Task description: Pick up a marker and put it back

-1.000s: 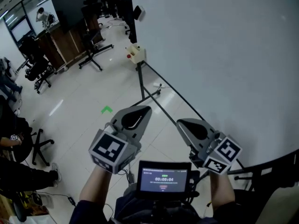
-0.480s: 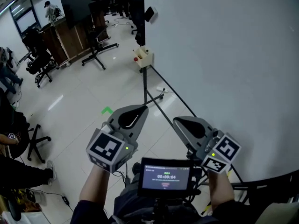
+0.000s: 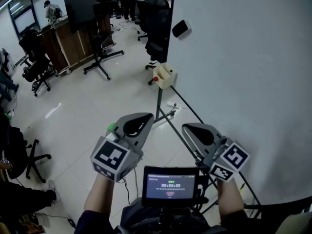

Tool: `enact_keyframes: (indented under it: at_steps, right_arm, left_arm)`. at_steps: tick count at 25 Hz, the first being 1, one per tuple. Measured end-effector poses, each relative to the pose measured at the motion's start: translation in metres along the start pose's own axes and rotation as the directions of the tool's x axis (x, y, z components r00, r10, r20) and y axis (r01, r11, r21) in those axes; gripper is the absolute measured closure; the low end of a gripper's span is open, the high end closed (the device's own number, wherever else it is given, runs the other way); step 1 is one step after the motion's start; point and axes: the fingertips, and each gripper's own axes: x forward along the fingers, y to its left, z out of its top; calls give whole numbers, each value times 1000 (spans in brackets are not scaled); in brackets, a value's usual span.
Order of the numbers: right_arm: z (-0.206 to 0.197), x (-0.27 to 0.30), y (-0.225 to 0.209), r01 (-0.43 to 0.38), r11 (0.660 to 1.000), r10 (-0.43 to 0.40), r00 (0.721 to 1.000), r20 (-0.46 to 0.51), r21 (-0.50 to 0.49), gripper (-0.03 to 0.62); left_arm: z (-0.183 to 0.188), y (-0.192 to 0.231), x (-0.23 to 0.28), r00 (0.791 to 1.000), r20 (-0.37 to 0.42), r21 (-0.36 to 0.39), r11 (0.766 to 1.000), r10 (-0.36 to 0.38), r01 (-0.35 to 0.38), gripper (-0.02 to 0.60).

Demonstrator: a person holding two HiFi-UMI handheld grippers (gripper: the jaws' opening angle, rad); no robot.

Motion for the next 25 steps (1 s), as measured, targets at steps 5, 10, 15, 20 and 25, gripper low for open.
enact_keyframes:
  at_steps: [5,10,15,20,25]
  right_arm:
    - [1,49,-18,8,1000,-8,1000,-11,11,582]
    - [-3,81,-31,-17,1000,17,1000,-22,9,582]
    - [-13,107,-61,-43,999,44,999,-26,30,582]
    - [-21,135,-104,-56,994,56,998,5,95,582]
    - [-20,161,-162,-84,994,84,996,12,62,582]
  left_arm:
    - [0,52,-1,1000,19,-28,1000,0,1,581]
    - [-10,84,8,1000,13,-35,999,16,-16,581]
    - [-24,105,31,1000,-11,-40,999,24,-24,581]
    - [-16,137,71,999,-20,-5,999,47,-47,581]
    - [-7,174,128,996,-52,32,997,72,-71,581]
